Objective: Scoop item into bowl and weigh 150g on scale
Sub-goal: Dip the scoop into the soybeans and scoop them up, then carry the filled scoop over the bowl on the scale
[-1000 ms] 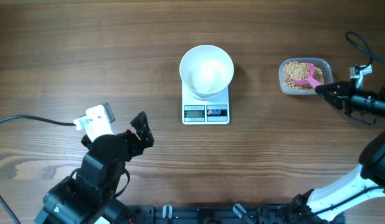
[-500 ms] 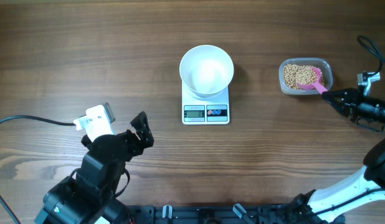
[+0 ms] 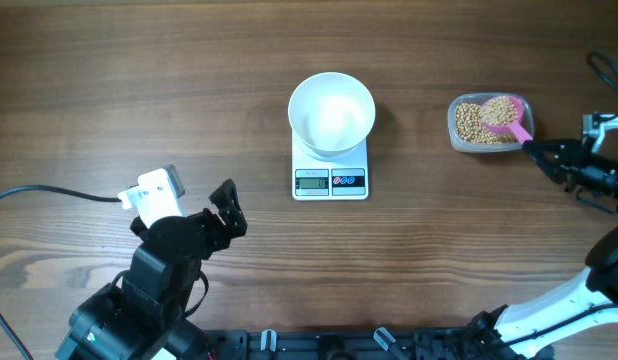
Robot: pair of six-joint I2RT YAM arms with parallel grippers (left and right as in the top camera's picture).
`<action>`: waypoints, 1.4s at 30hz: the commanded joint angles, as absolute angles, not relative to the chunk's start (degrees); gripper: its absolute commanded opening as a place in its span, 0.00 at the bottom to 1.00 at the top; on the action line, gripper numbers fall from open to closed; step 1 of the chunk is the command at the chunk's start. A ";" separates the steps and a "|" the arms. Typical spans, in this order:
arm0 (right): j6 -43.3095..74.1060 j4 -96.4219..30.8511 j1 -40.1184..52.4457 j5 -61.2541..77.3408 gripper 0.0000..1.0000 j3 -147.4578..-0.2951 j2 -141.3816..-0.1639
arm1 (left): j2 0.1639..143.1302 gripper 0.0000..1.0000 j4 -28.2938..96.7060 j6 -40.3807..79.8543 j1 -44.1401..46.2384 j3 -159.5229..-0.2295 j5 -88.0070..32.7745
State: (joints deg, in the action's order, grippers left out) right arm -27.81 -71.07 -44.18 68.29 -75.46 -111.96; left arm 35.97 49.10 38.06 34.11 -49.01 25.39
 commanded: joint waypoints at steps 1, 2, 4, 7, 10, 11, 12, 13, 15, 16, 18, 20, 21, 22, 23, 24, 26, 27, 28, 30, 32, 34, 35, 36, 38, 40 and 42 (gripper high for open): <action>-30.11 -72.73 -45.60 74.06 0.04 -75.24 -112.73 | 35.97 1.00 49.08 38.00 33.85 -48.77 24.86; -30.35 -72.99 -45.69 74.87 0.04 -75.24 -112.73 | 35.97 1.00 49.08 38.00 33.85 -48.77 24.86; -31.51 -73.65 -45.67 76.38 0.04 -75.24 -112.73 | 35.97 1.00 49.08 38.00 33.85 -48.77 24.88; -33.65 -75.70 -45.67 79.57 0.04 -75.24 -112.73 | 35.97 1.00 49.08 38.00 33.85 -48.77 24.86; -36.27 -77.71 -45.52 81.56 0.04 -75.24 -112.73 | 35.97 1.00 49.08 38.00 33.85 -48.77 24.88; -36.25 -78.00 -45.23 82.02 0.04 -75.24 -112.73 | 35.97 1.00 49.08 38.00 33.85 -48.77 24.88; -36.60 -78.35 -44.93 82.26 0.05 -75.24 -112.73 | 35.97 1.00 49.08 38.00 33.85 -48.77 24.88; -37.56 -79.05 -44.53 82.50 0.04 -75.24 -112.73 | 35.97 1.00 49.08 38.00 33.85 -48.77 24.88; -40.75 -81.73 -43.20 83.29 0.04 -75.24 -112.68 | 35.97 1.00 49.08 38.00 33.85 -48.77 24.88; -42.26 -83.09 -42.48 83.26 0.04 -75.24 -112.64 | 35.97 1.00 49.08 38.00 33.85 -48.77 24.88; -45.56 -86.11 -40.73 83.26 0.04 -75.24 -112.62 | 35.97 1.00 49.08 38.00 33.85 -48.77 24.88; -48.93 -89.17 -38.76 83.26 0.04 -75.26 -112.62 | 35.97 1.00 49.08 38.00 33.85 -48.77 24.86; -50.17 -90.28 -38.15 83.29 0.04 -75.26 -112.62 | 35.97 1.00 49.08 38.00 33.85 -48.77 24.88; -52.14 -91.96 -37.19 83.29 0.04 -75.31 -112.62 | 35.97 1.00 49.08 38.00 33.85 -48.77 24.88; -52.38 -92.36 -36.36 83.20 0.04 -75.31 -112.62 | 35.97 1.00 49.08 38.00 33.85 -48.77 24.88; -52.36 -92.36 -35.14 83.26 0.04 -75.31 -112.49 | 35.97 1.00 49.08 38.00 33.85 -48.77 24.88; -52.29 -92.36 -32.77 83.55 0.04 -75.31 -112.38 | 35.97 1.00 49.08 38.00 33.85 -48.77 24.88; -52.27 -92.36 -31.35 83.72 0.04 -75.31 -112.25 | 35.97 1.00 49.08 38.00 33.85 -48.77 24.86; -52.29 -92.38 -29.74 84.01 0.04 -75.31 -112.12 | 35.97 1.00 49.08 38.00 33.85 -48.77 24.86; -52.29 -92.38 -27.05 84.64 0.04 -75.37 -112.05 | 35.97 1.00 49.08 38.00 33.85 -48.77 24.86; -52.29 -92.36 -23.79 85.93 0.04 -75.81 -112.05 | 35.97 1.00 49.06 38.00 33.85 -48.77 24.86; -51.66 -92.38 -21.04 88.07 0.04 -76.44 -112.05 | 35.97 1.00 49.08 38.00 33.85 -48.77 24.86; -50.94 -92.36 -19.49 88.66 0.04 -77.01 -112.05 | 35.97 1.00 49.08 38.00 33.85 -48.77 24.86; -50.72 -92.38 -18.02 88.79 0.04 -77.73 -112.05 | 35.97 1.00 49.06 38.00 33.85 -48.77 24.86; -49.67 -92.33 -14.76 89.03 0.04 -79.24 -112.01 | 35.97 1.00 49.08 38.00 33.85 -48.77 24.86; -49.34 -92.14 -12.97 89.69 0.04 -80.12 -112.01 | 35.97 1.00 49.08 38.00 33.85 -48.77 24.86; -48.84 -91.92 -11.81 90.35 0.05 -80.84 -112.01 | 35.97 1.00 49.08 38.00 33.85 -48.77 24.86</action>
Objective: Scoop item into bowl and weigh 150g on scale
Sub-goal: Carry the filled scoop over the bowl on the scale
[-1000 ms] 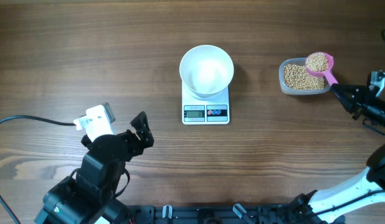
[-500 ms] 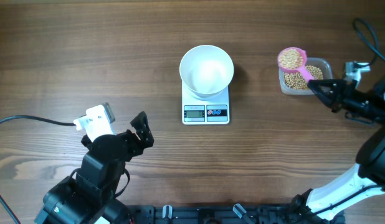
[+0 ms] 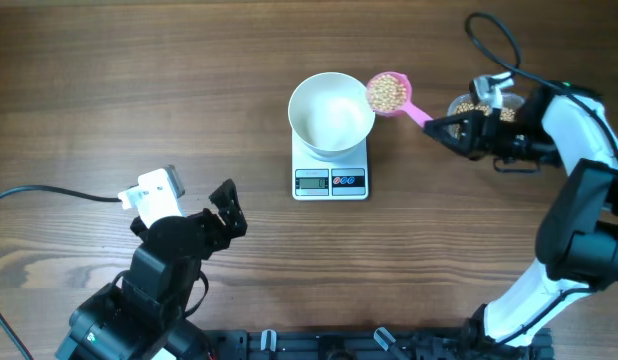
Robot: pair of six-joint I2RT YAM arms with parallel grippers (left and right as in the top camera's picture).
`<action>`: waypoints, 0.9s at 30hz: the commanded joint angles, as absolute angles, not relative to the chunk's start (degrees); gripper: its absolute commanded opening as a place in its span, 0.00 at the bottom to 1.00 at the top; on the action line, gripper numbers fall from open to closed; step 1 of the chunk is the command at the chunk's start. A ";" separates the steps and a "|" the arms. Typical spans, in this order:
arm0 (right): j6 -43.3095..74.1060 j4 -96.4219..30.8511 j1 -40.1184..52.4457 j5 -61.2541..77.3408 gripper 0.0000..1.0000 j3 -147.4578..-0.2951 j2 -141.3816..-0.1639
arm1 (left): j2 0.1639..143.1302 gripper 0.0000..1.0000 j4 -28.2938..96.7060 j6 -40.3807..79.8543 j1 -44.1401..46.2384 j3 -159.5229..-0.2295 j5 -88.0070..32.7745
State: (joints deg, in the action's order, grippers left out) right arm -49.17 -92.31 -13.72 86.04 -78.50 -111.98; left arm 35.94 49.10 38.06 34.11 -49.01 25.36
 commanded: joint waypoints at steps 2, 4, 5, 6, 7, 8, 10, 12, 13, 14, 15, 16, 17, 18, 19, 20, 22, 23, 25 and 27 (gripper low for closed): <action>-45.50 -90.41 -10.90 91.26 0.05 -81.43 -112.01 | 35.97 1.00 49.06 38.00 33.85 -48.77 24.88; -40.71 -88.03 -10.15 91.39 0.05 -82.21 -112.01 | 35.97 1.00 49.08 38.00 33.85 -48.77 24.88; -38.68 -87.31 -10.00 91.48 0.05 -82.52 -112.01 | 35.97 1.00 49.06 38.00 33.85 -48.77 24.88; -36.14 -86.43 -9.82 91.72 0.05 -82.96 -112.01 | 35.97 1.00 49.06 38.00 33.85 -48.77 24.88; -34.02 -85.41 -9.74 91.83 0.05 -83.70 -112.01 | 35.97 1.00 49.06 38.00 33.85 -48.77 24.88; -32.45 -84.47 -9.76 91.79 0.04 -84.40 -112.01 | 35.97 1.00 49.06 38.00 33.85 -48.77 24.88; -26.22 -81.10 -9.74 90.89 0.05 -86.13 -112.01 | 35.97 1.00 49.06 38.00 33.85 -48.77 24.88; -18.74 -76.34 -9.69 88.62 0.05 -87.61 -112.01 | 35.97 1.00 49.06 38.00 33.85 -48.77 24.88; -14.33 -73.63 -9.67 86.85 0.05 -88.14 -112.01 | 35.97 1.00 49.06 38.00 33.85 -48.77 24.88; -8.62 -69.60 -9.45 83.94 0.05 -88.60 -111.87 | 35.97 1.00 49.06 38.00 33.85 -48.77 24.88; -3.16 -65.78 -9.02 81.03 0.04 -88.84 -111.63 | 35.97 1.00 49.06 38.00 33.85 -48.77 24.88; -0.78 -63.48 -8.56 80.47 0.05 -88.84 -111.44 | 35.97 1.00 49.06 38.00 33.85 -48.77 24.88; 0.95 -61.69 -8.08 80.51 0.05 -88.84 -111.20 | 35.97 1.00 49.06 38.00 33.85 -48.77 24.88; 3.42 -59.61 -7.35 80.27 0.04 -88.84 -111.07 | 35.97 1.00 49.06 38.00 33.85 -48.77 24.86; 5.37 -58.26 -6.59 78.81 0.05 -88.84 -110.87 | 35.97 1.00 49.06 38.00 33.85 -48.77 24.88; 6.26 -57.63 -6.09 77.36 0.05 -88.84 -110.85 | 35.97 1.00 49.06 38.00 33.85 -48.77 24.88; 5.93 -57.43 -4.19 72.60 0.05 -88.88 -110.54 | 35.97 1.00 49.06 38.00 33.85 -48.77 24.86; 4.43 -57.43 -2.81 69.84 0.04 -88.88 -110.13 | 35.97 1.00 49.06 38.00 33.85 -48.77 24.86; 3.81 -57.36 -1.80 66.78 0.05 -88.88 -109.27 | 35.97 1.00 49.06 38.00 33.85 -48.77 24.86; 3.84 -57.19 -1.06 60.49 0.05 -88.88 -107.57 | 35.97 1.00 49.08 38.00 33.85 -48.77 24.88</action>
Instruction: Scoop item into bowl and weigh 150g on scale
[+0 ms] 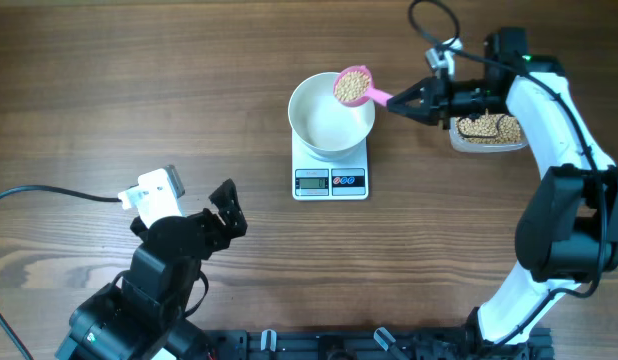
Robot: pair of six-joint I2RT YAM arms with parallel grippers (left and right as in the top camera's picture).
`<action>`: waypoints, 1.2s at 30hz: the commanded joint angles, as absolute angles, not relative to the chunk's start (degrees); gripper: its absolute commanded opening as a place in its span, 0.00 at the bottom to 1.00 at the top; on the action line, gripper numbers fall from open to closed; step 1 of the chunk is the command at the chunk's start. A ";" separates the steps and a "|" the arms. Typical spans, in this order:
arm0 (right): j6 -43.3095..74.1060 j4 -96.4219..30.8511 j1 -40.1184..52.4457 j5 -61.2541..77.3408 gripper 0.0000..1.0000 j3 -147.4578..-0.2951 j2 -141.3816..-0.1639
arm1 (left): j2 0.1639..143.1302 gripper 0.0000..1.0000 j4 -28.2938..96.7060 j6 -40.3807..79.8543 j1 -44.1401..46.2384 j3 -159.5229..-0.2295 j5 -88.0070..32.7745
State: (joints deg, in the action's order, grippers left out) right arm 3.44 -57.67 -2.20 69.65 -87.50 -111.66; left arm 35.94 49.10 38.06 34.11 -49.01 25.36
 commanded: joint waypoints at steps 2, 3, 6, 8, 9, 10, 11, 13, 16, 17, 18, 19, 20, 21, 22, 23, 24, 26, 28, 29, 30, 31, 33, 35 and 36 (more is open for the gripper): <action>3.57 -57.19 -0.75 56.95 0.04 -88.88 -106.06 | 35.97 1.00 49.08 38.00 33.85 -48.77 24.88; 2.90 -57.19 -0.56 56.49 0.05 -88.88 -105.27 | 35.97 1.00 49.06 38.00 33.85 -48.77 24.88; 0.78 -57.21 0.36 55.77 0.04 -88.88 -103.98 | 35.97 1.00 49.06 37.98 33.85 -48.77 24.88; -1.39 -56.84 1.96 51.48 0.04 -88.88 -103.57 | 35.97 1.00 49.06 38.00 33.85 -48.77 24.88; -2.20 -56.73 2.96 49.06 0.05 -88.88 -103.48 | 35.97 1.00 49.06 38.00 33.85 -48.77 24.91; -3.40 -56.69 3.77 47.92 0.05 -88.88 -103.48 | 35.97 1.00 49.06 37.98 33.85 -48.77 24.91; -6.00 -56.53 5.39 46.44 0.05 -88.88 -103.48 | 35.97 1.00 49.06 37.98 33.85 -48.77 24.91; -7.92 -55.66 8.14 43.51 0.05 -88.88 -103.46 | 35.97 1.00 49.08 37.98 33.85 -48.77 24.88; -7.46 -53.89 12.01 35.73 0.05 -88.88 -102.83 | 35.97 1.00 49.08 38.00 33.85 -48.77 24.88; -7.49 -53.43 13.02 33.78 0.05 -88.90 -102.32 | 35.97 1.00 49.08 37.98 33.85 -48.77 24.88; -7.46 -53.15 13.69 31.73 0.04 -88.95 -101.80 | 35.97 1.00 49.10 37.98 33.85 -48.77 24.88; -7.44 -52.93 14.35 29.06 0.05 -88.95 -101.01 | 35.97 1.00 49.10 38.00 33.85 -48.77 24.88; -7.38 -52.71 14.96 25.65 0.04 -88.95 -100.03 | 35.97 1.00 49.10 37.98 33.85 -48.77 24.88; -7.46 -52.66 15.22 23.92 0.05 -88.95 -99.35 | 35.97 1.00 49.10 37.98 33.85 -48.77 24.88; -7.57 -52.64 15.53 21.52 0.04 -88.95 -98.50 | 35.97 1.00 49.10 37.98 33.85 -48.77 24.88; -7.57 -52.71 15.66 19.86 0.04 -88.95 -97.91 | 35.97 1.00 49.10 37.98 33.85 -48.77 24.91; -7.57 -52.75 15.77 18.72 0.05 -88.95 -97.58 | 35.97 1.00 49.10 37.98 33.85 -48.77 24.91; -7.60 -52.75 15.86 17.15 0.04 -88.95 -96.53 | 35.97 1.00 49.08 37.98 33.85 -48.77 24.88; -7.55 -52.80 15.86 17.17 0.04 -88.95 -96.09 | 35.97 1.00 49.08 38.00 33.85 -48.77 24.62; -7.53 -52.84 15.86 17.19 0.04 -88.95 -96.05 | 35.97 1.00 49.06 38.00 33.85 -48.77 23.29; -7.55 -52.93 15.86 17.19 0.04 -88.95 -96.03 | 35.97 1.00 48.88 37.98 33.85 -48.77 20.71; -7.55 -53.01 15.86 17.19 0.04 -88.92 -96.03 | 35.97 1.00 48.60 37.89 33.85 -48.77 16.88; -7.55 -52.97 15.86 17.21 0.04 -88.95 -96.03 | 36.34 1.00 48.62 34.37 33.85 -48.77 7.29; -7.60 -52.90 15.86 17.67 0.04 -88.95 -96.03 | 36.84 1.00 48.60 29.04 33.85 -48.77 -1.56; -7.64 -52.77 15.86 18.04 0.04 -88.92 -96.03 | 37.23 1.00 48.58 26.30 33.85 -48.77 -7.03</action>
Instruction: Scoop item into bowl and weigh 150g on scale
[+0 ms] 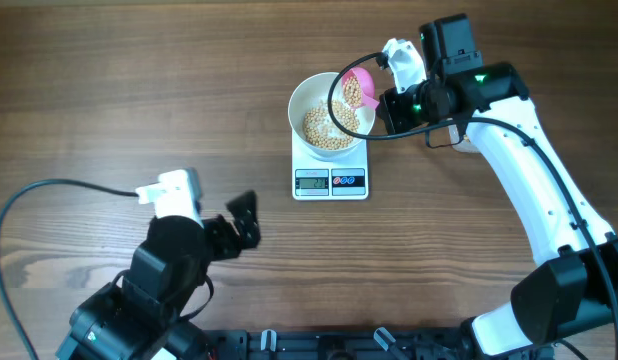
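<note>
A white bowl (299, 100) stands on the small white scale (331, 181) at the table's middle. A heap of tan beans (325, 128) lies in the bowl. The pink scoop (361, 86) is tipped steeply over the bowl's right rim, and beans stream out of it. My right gripper (383, 101) is shut on the scoop's handle, just right of the bowl. My left gripper (245, 220) rests low at the front left, open and holding nothing. The right arm hides the bean container.
The scale's display (312, 181) and buttons face the front edge. A black cable (49, 190) loops across the left of the table toward the left arm. The right arm (529, 170) spans the right side from the front edge.
The scoop was level and full over the bowl's right rim; now it is tipped and beans lie in the bowl. The right wrist has turned. The left arm has shifted slightly right.
My right gripper held the scoop, full of beans, in the container at the far right. Then the loaded scoop was beside the bowl, then over its rim. Now it is tilted and the once bare bowl holds beans.
</note>
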Robot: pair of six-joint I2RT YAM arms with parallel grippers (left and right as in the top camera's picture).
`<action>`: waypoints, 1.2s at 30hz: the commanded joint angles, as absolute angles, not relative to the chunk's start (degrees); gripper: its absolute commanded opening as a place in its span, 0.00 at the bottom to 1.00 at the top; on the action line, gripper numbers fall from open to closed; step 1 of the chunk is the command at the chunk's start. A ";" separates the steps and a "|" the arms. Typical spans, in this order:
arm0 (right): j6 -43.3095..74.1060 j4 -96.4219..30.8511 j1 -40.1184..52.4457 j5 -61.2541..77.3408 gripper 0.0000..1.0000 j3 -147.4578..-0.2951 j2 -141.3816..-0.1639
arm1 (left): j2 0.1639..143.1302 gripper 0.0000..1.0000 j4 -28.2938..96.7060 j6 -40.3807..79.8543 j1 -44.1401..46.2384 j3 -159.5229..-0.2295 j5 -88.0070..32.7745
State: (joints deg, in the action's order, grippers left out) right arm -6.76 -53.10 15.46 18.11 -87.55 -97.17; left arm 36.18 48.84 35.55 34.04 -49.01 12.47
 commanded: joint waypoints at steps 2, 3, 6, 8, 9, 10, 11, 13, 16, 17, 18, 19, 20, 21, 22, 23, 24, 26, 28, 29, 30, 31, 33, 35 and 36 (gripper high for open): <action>-7.79 -52.66 15.86 18.02 0.04 -88.92 -96.03 | 37.89 1.00 48.64 23.79 33.85 -48.77 -14.28; -7.97 -52.66 15.86 18.02 0.04 -88.92 -96.03 | 38.13 1.00 48.69 22.96 33.85 -48.77 -16.60; -8.01 -52.69 15.86 18.04 0.04 -88.95 -96.03 | 39.00 1.00 49.89 22.65 33.85 -48.77 -18.33; -8.01 -52.75 15.86 18.04 0.04 -88.92 -96.03 | 39.59 1.00 50.89 22.68 33.85 -48.77 -17.67; -8.01 -52.82 15.86 18.04 0.04 -88.92 -96.03 | 40.01 1.00 51.51 22.70 33.85 -48.77 -16.91; -8.08 -52.95 15.86 18.06 0.04 -88.92 -96.03 | 40.34 1.00 52.14 22.94 33.85 -48.77 -16.03; -8.51 -53.17 15.86 18.06 0.04 -88.92 -96.03 | 40.86 1.00 52.82 23.49 33.85 -48.77 -14.48; -9.10 -53.56 15.86 18.24 0.04 -88.92 -96.03 | 41.85 1.00 54.22 26.37 33.85 -48.77 -9.74; -9.08 -53.60 15.86 18.26 0.04 -88.92 -96.03 | 43.35 1.00 54.70 27.70 33.85 -48.77 -5.63; -9.06 -53.58 15.86 18.26 0.04 -88.92 -96.03 | 43.79 1.00 54.72 27.92 33.85 -48.77 -4.54; -9.08 -53.54 15.86 18.26 0.04 -88.92 -96.03 | 44.38 1.00 54.68 27.90 33.85 -48.77 -3.27; -9.06 -53.47 15.86 18.26 0.04 -88.92 -96.03 | 44.80 1.00 54.54 27.83 33.85 -48.77 -2.61; -9.08 -53.43 15.86 18.26 0.04 -88.92 -96.03 | 45.12 1.00 54.39 27.68 33.85 -48.77 -2.17; -9.08 -53.36 15.86 18.26 0.04 -88.92 -96.03 | 45.89 1.00 53.54 26.83 33.85 -48.77 -1.74; -9.08 -53.36 15.86 18.26 0.04 -88.92 -96.03 | 46.59 1.00 52.29 25.58 33.85 -48.77 -1.61; -9.08 -53.34 15.86 18.26 0.04 -88.92 -96.03 | 47.42 1.00 50.74 24.12 33.85 -48.77 -1.56; -9.06 -53.32 15.86 18.28 0.04 -88.92 -96.03 | 48.25 1.00 49.36 23.31 33.85 -48.77 -1.37; -9.08 -53.17 15.86 18.76 0.04 -88.92 -96.03 | 50.41 1.00 46.87 22.44 33.85 -48.77 -0.75; -9.04 -53.15 15.86 19.40 0.04 -88.92 -96.03 | 51.86 1.00 46.48 22.46 33.85 -48.77 -0.54; -9.06 -53.15 15.86 19.49 0.04 -88.92 -96.03 | 52.62 1.00 46.46 22.44 33.85 -48.77 -0.47; -9.08 -53.15 15.86 19.49 0.04 -88.92 -96.03 | 53.41 1.00 46.46 22.44 33.85 -48.77 -0.01; -9.06 -53.10 15.86 19.49 0.04 -88.92 -96.03 | 54.19 1.00 46.37 22.46 33.85 -48.77 1.10; -9.06 -52.88 15.86 19.51 0.04 -88.92 -96.03 | 54.92 1.00 44.80 22.44 33.85 -48.77 2.07; -9.04 -52.58 15.86 19.53 0.04 -88.92 -96.03 | 54.92 1.00 42.17 21.82 33.82 -48.77 2.04; -9.04 -52.56 15.86 19.53 0.04 -88.92 -96.03 | 54.92 1.00 41.30 21.26 33.67 -48.77 2.04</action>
State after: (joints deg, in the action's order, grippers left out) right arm -7.86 -53.08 15.46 18.22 -87.55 -97.17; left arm 54.87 43.51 23.38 34.04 -49.01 0.45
